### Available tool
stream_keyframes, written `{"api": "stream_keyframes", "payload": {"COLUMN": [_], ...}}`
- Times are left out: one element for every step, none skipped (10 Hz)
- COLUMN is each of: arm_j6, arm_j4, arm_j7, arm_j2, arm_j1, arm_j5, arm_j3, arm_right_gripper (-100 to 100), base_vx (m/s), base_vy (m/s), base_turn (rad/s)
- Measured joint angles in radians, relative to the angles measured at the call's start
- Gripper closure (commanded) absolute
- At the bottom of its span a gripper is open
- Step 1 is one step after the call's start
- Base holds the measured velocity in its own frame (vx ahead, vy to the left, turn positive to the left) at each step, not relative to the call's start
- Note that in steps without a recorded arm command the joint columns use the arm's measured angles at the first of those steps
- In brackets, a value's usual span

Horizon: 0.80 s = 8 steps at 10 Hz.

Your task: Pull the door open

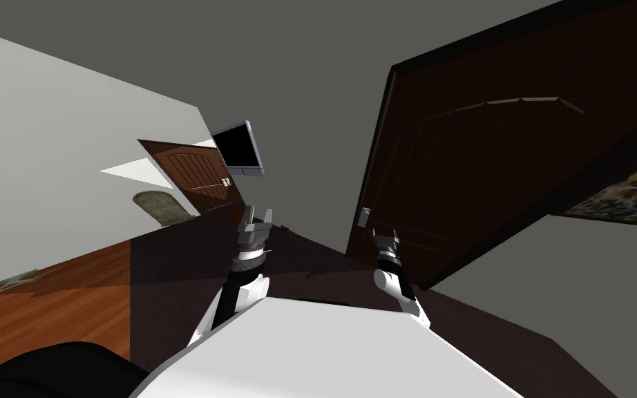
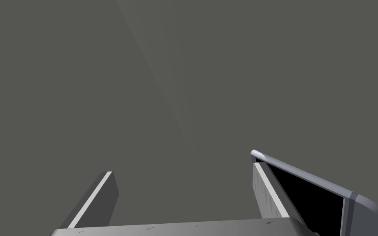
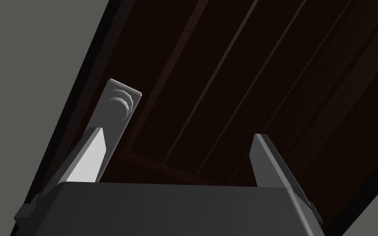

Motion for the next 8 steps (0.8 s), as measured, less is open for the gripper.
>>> {"api": "stream_keyframes", "payload": {"arm_j6": [0.006,0.007,0.007,0.012,0.016,0.027,0.036,0.039], "arm_j4": [0.02,0.044,0.067,0.085,0.116,0.137,0.146,0.164], "arm_j7": [-0.016,-0.034,-0.053,-0.071,-0.093,-0.11,-0.124,-0.138], "arm_j2": [0.006,0.008,0.009,0.012,0.018,0.025,0.031,0.034], "arm_j1": [-0.01,-0.017,-0.025,-0.033,-0.045,-0.061,-0.063,-0.072], "arm_j5": [-0.017,-0.033,-0.05,-0.066,-0.089,-0.109,-0.124,-0.137], "arm_j3": [-0.003,-0.005,-0.007,-0.011,-0.015,-0.023,-0.027,-0.029], "arm_right_gripper": [-100,-100,-100,-100,-100,-100,-100,-100], "base_vx": [0.081,0.079,0.082,0.121,0.109,0.087,0.087,0.108], "base_vy": [-0.059,-0.057,-0.048,-0.077,-0.091,-0.077,-0.06,-0.078], "base_turn": [0.089,0.082,0.09,0.113,0.089,0.07,0.063,0.09]}}
